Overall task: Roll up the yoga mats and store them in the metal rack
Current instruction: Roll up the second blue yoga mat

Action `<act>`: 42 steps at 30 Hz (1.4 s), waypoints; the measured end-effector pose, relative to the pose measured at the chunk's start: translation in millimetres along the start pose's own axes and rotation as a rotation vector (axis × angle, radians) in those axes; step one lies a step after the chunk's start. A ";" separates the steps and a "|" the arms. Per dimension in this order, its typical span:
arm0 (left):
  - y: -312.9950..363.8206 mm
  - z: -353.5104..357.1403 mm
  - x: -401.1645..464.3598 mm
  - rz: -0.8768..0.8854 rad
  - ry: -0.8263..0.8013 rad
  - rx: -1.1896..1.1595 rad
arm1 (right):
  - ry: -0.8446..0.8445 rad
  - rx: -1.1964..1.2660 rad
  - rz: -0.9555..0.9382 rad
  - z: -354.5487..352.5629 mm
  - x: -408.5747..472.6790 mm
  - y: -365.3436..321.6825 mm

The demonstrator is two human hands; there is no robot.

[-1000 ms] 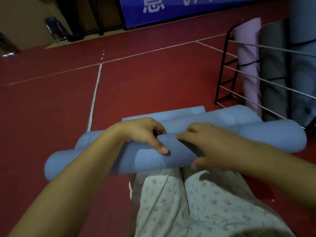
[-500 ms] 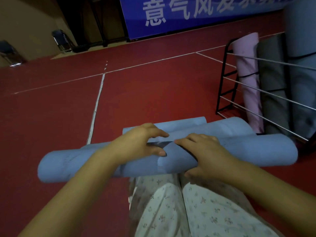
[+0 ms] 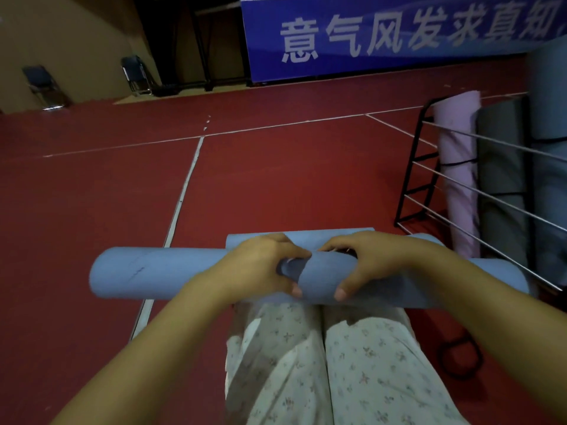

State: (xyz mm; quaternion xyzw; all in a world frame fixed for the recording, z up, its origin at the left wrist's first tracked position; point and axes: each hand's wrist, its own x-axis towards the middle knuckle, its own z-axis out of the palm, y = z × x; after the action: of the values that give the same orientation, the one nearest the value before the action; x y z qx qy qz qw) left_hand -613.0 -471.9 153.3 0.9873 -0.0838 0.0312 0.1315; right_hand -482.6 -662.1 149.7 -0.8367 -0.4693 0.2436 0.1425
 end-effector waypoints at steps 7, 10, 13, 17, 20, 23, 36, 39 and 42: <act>-10.9 -16.2 23.7 -0.074 -0.176 -0.077 | -0.070 0.045 0.038 -15.5 5.1 -2.6; -17.3 -17.1 29.6 -0.116 -0.225 -0.151 | 0.127 -0.174 -0.039 -7.9 -7.3 -9.9; -23.5 -21.4 38.6 -0.138 -0.267 -0.207 | 0.321 -0.460 -0.094 9.8 -23.0 -18.2; -28.1 -31.3 51.7 -0.164 -0.357 -0.257 | 0.599 -0.475 -0.177 42.2 -26.7 -12.6; -33.3 -33.1 59.7 -0.184 -0.396 -0.274 | 0.691 -0.502 -0.174 57.7 -17.0 -4.4; -34.4 -32.3 62.9 -0.194 -0.391 -0.277 | 0.741 -0.454 -0.157 59.5 -6.9 0.4; -15.2 21.9 10.3 0.098 0.389 0.240 | 0.533 -0.280 -0.101 20.4 8.1 12.8; -17.2 32.4 9.2 0.063 0.363 0.267 | 0.458 -0.235 -0.100 10.2 14.8 15.1; -23.7 29.1 16.3 0.030 0.312 0.195 | 0.374 -0.165 -0.111 -3.3 22.2 16.0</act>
State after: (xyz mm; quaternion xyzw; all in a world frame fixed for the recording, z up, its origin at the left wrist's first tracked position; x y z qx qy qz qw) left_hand -591.7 -459.6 120.6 0.9771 -0.0738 0.1940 0.0461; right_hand -459.6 -651.4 138.9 -0.8490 -0.4986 0.0367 0.1712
